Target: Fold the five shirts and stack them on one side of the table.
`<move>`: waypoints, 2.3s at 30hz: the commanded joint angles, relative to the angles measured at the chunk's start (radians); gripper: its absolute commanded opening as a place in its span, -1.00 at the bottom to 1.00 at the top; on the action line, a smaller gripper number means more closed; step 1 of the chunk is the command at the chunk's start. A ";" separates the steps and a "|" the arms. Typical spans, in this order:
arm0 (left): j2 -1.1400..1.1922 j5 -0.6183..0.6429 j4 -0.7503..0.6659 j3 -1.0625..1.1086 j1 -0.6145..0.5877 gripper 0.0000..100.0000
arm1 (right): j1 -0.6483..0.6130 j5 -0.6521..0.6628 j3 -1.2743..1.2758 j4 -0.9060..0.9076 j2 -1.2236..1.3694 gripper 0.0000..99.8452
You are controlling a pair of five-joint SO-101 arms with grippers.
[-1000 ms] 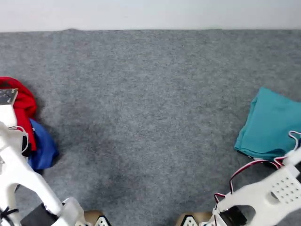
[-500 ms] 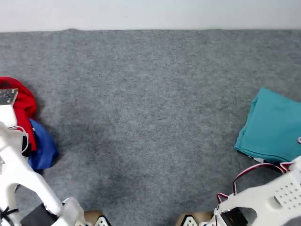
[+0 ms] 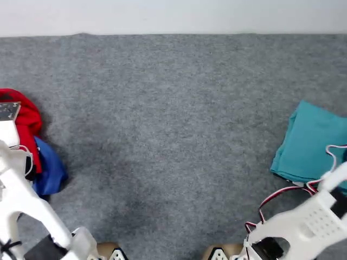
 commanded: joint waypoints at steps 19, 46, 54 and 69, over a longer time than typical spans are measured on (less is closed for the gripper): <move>-0.061 -0.002 0.003 -0.022 0.005 -0.73 | -0.297 -0.100 0.643 0.041 -0.642 -0.98; 0.614 -0.002 -0.325 -0.622 0.003 -0.58 | -0.297 -0.098 1.069 0.042 -1.089 -0.98; 0.730 0.003 -0.445 -0.622 -0.038 -0.65 | -0.297 -0.098 1.074 0.042 -1.132 -0.98; 0.783 0.003 -0.445 -0.662 -0.044 -0.99 | -0.302 -0.181 1.074 0.042 -1.132 -0.98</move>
